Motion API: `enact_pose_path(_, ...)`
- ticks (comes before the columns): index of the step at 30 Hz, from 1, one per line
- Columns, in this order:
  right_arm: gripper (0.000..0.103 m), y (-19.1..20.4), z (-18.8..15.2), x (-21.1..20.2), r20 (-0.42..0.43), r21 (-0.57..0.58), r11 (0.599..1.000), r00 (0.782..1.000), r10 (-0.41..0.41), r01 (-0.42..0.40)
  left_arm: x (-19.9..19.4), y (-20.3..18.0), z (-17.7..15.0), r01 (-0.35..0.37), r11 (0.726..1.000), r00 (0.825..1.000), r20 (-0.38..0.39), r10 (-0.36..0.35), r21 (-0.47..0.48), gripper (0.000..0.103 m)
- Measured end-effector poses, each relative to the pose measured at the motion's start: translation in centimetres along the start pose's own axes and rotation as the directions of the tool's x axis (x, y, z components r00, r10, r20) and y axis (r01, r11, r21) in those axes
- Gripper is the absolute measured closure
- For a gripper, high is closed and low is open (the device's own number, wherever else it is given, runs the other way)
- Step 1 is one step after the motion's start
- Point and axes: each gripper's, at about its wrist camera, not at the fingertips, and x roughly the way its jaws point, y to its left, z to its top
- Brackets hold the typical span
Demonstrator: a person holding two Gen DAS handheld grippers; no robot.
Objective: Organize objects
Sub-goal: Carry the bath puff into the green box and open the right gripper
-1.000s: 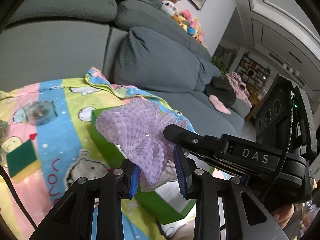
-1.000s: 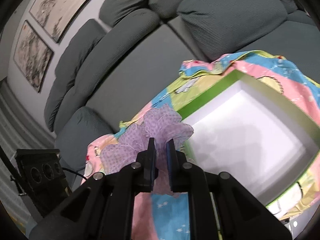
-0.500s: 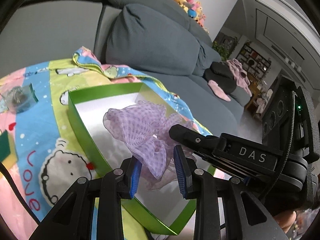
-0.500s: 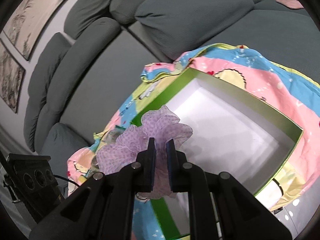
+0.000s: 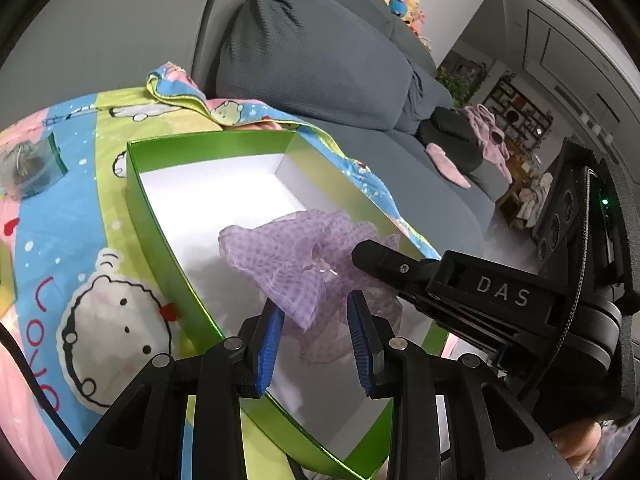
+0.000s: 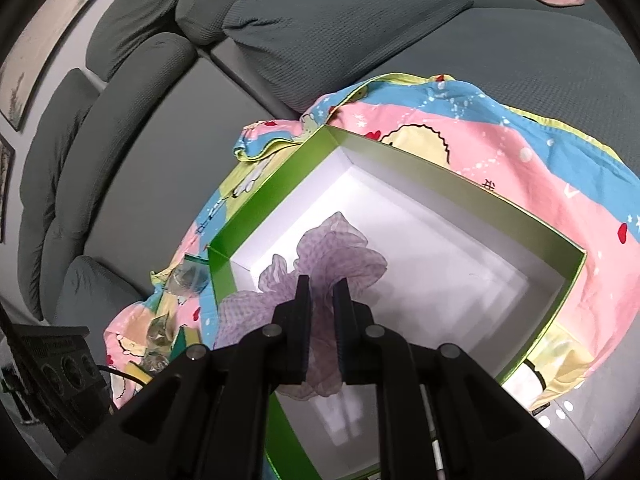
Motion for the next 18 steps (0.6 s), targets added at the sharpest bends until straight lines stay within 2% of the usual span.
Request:
enact_pose_path(9,0.089,-0.3,0.0,0.4,0.009,0.011,0.998,0.998,-0.058,0.057,-1.7,-0.3,-0.4,-0.014,0.999,1.0,-0.025,0.015,0.043,0.068)
enact_pose_path(10,0.088,-0.2,0.0,0.4,0.01,0.007,0.998,0.998,-0.061,0.061,-2.2,-0.2,-0.5,-0.017,0.999,1.0,-0.021,0.018,0.049,0.064)
enact_pose_path(12,0.085,-0.1,-0.1,0.2,0.015,0.004,0.998,0.998,-0.068,0.068,-3.1,0.1,-0.5,-0.018,0.999,1.0,-0.006,0.018,0.045,0.049)
enact_pose_path(14,0.08,0.1,-0.2,0.1,0.024,0.005,0.997,0.996,-0.082,0.082,-4.4,0.4,-0.6,0.004,0.999,1.0,0.024,-0.005,0.031,0.028)
enact_pose_path(18,0.07,0.6,-0.4,0.1,0.033,-0.01,0.994,0.994,-0.106,0.106,-7.4,1.5,-0.8,0.014,1.0,0.996,0.084,-0.014,0.005,0.024)
